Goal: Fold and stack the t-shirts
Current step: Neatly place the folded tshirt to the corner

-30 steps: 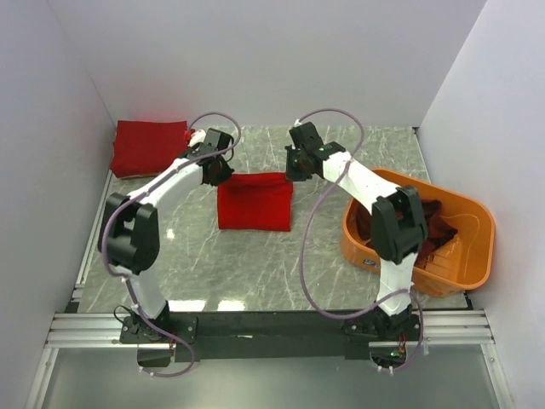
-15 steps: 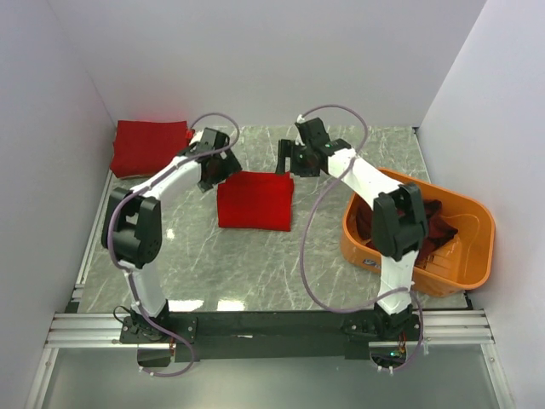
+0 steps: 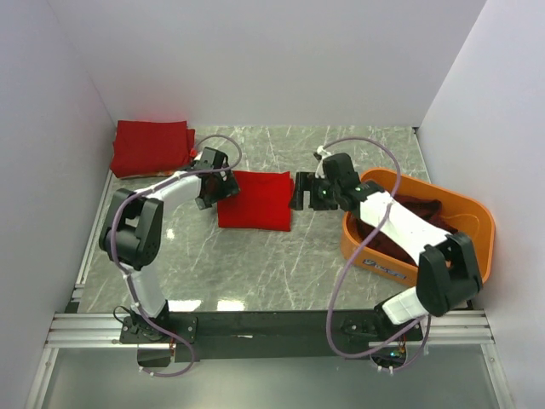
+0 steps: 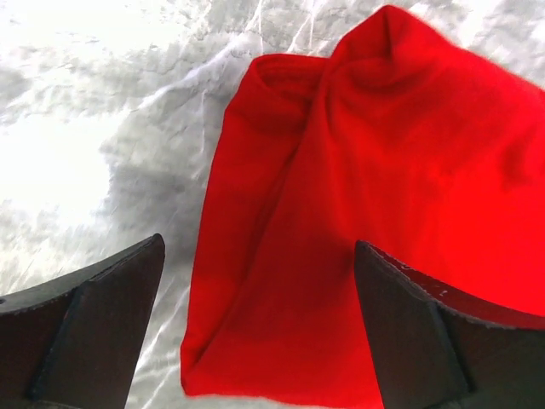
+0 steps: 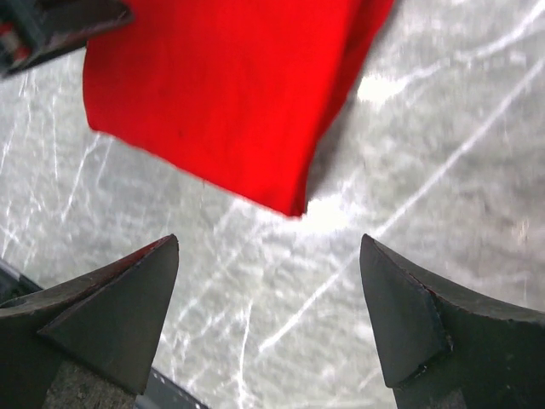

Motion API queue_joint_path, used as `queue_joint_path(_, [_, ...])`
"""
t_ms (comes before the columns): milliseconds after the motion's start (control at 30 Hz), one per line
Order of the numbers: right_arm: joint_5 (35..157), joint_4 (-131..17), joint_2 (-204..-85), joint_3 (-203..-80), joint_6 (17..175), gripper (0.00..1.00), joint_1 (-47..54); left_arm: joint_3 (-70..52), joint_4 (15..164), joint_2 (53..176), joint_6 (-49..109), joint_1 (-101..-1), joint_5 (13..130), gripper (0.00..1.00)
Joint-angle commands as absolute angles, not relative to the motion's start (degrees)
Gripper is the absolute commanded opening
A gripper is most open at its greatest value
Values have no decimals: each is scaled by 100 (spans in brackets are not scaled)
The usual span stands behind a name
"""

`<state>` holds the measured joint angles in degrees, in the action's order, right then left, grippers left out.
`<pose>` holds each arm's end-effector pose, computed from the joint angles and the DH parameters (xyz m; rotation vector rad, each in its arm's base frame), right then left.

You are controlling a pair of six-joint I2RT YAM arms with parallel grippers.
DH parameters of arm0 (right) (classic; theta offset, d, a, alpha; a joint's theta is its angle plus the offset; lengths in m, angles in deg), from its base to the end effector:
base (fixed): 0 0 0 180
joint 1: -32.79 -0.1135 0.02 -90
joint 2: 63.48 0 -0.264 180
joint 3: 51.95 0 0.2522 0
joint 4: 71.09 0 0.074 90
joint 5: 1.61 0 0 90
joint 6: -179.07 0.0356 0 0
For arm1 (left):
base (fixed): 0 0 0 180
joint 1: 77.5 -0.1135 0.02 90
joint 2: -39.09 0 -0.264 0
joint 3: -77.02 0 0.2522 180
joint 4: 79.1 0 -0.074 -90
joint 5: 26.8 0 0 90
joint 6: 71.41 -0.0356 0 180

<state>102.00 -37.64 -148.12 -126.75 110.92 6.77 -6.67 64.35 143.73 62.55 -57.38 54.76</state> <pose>0.2865 0.1492 0.2588 -0.2110 2.3950 0.6825 0.3595 -0.1261 0.1866 -0.5860 2.5080 -0.2371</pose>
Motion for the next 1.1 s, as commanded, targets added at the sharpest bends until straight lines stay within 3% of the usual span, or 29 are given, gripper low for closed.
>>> queue_joint_path(0, [10097,-4055,-14311,-12381,11096,93,642,-960,6648,14780,6016,-5720,5608,95])
queue_joint_path(200, [9930,-3992,-13810,-12082,11026,93,642,-1075,6700,15282,6033,-5702,5836,81])
queue_joint_path(400, [9719,-3957,-13590,-11880,10990,93,651,-1005,6683,15590,6174,-5580,5995,59])
queue_joint_path(500, [9596,-3940,-13520,-11792,10982,93,651,-969,6631,15555,6165,-5422,5793,44])
queue_joint_path(533, [9560,-3939,-13502,-11775,10973,93,642,-961,6578,15538,6139,-5386,5732,32])
queue_joint_path(600, [9455,-3983,-13502,-11696,10973,93,651,-1013,6482,15511,6121,-5307,5522,20])
queue_joint_path(633, [9420,-4001,-13528,-11661,10973,93,651,-1048,6429,15502,6104,-5272,5425,5])
queue_joint_path(667, [9385,-3992,-13555,-11652,10981,93,651,-1127,6263,15502,6095,-5254,5311,1])
queue_joint_path(1067, [9604,-4238,-13687,-11572,10876,93,651,-1918,5778,14976,5525,-5183,2990,0])
